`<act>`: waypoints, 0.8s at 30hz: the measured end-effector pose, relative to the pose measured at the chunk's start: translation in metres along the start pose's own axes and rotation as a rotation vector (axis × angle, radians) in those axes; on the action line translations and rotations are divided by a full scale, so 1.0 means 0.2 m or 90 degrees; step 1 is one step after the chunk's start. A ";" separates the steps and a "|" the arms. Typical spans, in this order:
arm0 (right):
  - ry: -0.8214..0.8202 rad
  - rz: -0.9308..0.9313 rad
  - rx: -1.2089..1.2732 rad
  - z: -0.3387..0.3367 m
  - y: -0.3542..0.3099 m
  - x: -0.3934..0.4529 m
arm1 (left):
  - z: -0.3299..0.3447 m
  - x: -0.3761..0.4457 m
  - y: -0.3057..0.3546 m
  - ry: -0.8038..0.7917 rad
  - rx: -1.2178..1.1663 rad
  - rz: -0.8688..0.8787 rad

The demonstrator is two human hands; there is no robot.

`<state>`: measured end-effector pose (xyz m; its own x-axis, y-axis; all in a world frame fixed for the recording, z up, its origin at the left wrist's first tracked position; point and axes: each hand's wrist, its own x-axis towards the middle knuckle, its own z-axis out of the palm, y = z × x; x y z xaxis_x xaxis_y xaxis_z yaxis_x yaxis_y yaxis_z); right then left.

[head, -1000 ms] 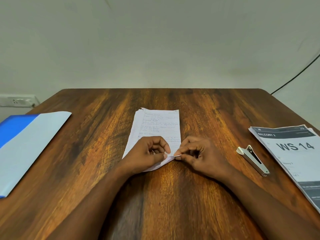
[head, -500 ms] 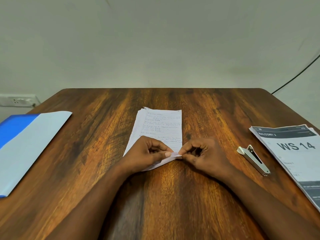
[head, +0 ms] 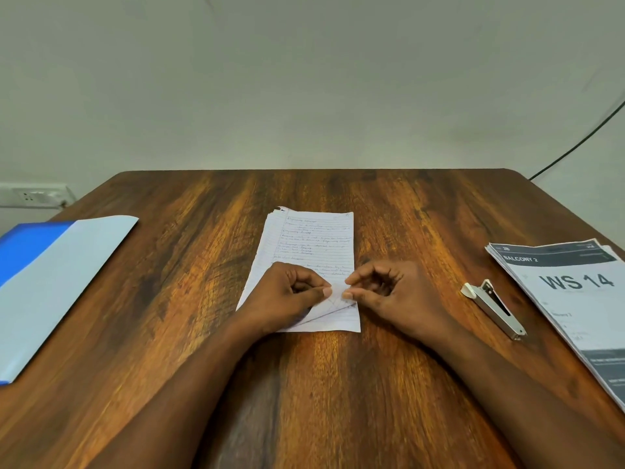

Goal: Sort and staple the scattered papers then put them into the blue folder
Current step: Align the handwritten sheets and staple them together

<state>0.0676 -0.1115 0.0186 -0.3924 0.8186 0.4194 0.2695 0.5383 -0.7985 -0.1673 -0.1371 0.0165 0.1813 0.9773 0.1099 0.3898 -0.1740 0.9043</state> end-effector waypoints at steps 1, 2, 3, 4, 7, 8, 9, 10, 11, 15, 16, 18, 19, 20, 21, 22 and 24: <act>-0.002 0.017 0.013 0.01 0.00 0.01 | 0.00 0.00 0.00 0.002 0.001 -0.002; -0.007 0.028 0.026 0.03 0.00 0.01 | 0.00 0.00 0.00 0.005 0.005 -0.002; -0.011 0.031 0.030 0.05 0.00 0.02 | 0.00 0.00 0.00 0.005 0.011 0.000; -0.015 0.033 0.027 0.06 0.01 0.02 | 0.00 0.00 0.00 0.002 0.017 0.002; -0.021 0.045 0.025 0.07 0.00 0.03 | 0.00 -0.01 0.02 -0.013 0.021 0.003; -0.023 0.049 0.028 0.07 0.01 0.03 | 0.00 -0.01 0.02 -0.017 0.021 0.004; -0.024 0.053 0.034 0.07 0.01 0.03 | 0.00 -0.01 0.02 -0.020 0.021 0.005; -0.023 0.059 0.043 0.07 0.01 0.03 | 0.00 -0.01 0.03 -0.020 0.021 0.006; -0.023 0.065 0.049 0.07 0.01 0.03 | 0.00 -0.01 0.03 -0.022 0.023 0.006; -0.036 0.068 0.054 0.07 0.01 0.03 | -0.01 -0.02 0.04 -0.033 0.049 0.011; -0.038 0.066 0.049 0.07 0.01 0.03 | -0.01 -0.02 0.04 -0.033 0.057 0.013; -0.039 0.063 0.025 0.07 0.02 0.03 | -0.01 -0.03 0.05 -0.027 0.063 0.015; -0.038 0.060 0.011 0.07 0.02 0.03 | -0.02 -0.03 0.04 -0.022 0.063 0.011; -0.038 0.056 -0.002 0.07 0.02 0.03 | -0.02 -0.03 0.04 -0.018 0.061 0.005; -0.040 0.054 -0.012 0.08 0.02 0.04 | -0.02 -0.02 0.03 -0.018 0.058 0.001; -0.041 0.055 -0.016 0.08 0.02 0.04 | -0.02 -0.02 0.03 -0.019 0.057 -0.001; -0.045 0.060 -0.015 0.08 0.02 0.04 | -0.01 -0.02 0.02 -0.017 0.063 -0.003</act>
<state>0.0515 -0.1055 0.0112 -0.4246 0.8503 0.3110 0.3286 0.4649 -0.8221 -0.1687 -0.1418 0.0217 0.2020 0.9749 0.0936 0.4783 -0.1815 0.8592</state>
